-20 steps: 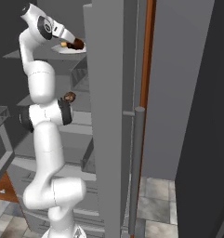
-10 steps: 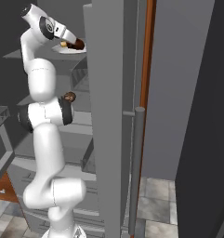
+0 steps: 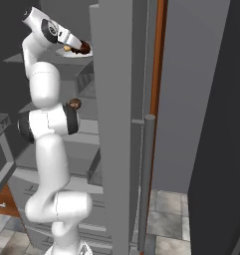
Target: Transport the steak from the fridge to the microwave and turn on the microwave.
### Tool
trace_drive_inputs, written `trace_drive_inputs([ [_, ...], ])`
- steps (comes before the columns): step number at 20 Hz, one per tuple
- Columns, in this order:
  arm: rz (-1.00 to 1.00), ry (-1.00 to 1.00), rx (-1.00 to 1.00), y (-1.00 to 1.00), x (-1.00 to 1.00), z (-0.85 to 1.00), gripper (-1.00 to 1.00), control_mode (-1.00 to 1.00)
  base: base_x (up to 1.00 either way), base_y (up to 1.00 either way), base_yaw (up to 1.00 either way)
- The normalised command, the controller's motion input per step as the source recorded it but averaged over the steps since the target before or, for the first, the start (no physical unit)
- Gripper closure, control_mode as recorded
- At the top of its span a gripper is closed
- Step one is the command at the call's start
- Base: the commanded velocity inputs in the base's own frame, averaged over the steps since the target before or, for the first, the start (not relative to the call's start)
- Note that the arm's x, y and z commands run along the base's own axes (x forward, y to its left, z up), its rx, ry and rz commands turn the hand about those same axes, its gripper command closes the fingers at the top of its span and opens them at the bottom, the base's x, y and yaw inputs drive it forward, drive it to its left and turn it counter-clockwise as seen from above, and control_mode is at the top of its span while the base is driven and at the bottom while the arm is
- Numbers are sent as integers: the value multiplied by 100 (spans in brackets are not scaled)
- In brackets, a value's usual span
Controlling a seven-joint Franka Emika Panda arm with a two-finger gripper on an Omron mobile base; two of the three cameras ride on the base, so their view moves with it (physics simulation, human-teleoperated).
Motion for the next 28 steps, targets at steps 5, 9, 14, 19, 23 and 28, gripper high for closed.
trace_drive_inputs([
  [5, -11, 0, 0, -16, 23, -11, -100, -100, 0, 0, 0],
  [9, -7, 0, 0, -3, 43, 0, -100, -100, 0, 0, 0],
  [14, -3, 3, 0, 0, 30, -1, -100, -100, 0, 0, 0],
  [19, 0, 5, 0, 0, 4, -2, 100, -100, 0, 0, 0],
  [23, 0, 0, 0, 0, 0, 0, 100, -100, 0, 0, 0],
  [28, 0, 0, 0, 0, -20, 0, 100, -100, 0, 0, 0],
])
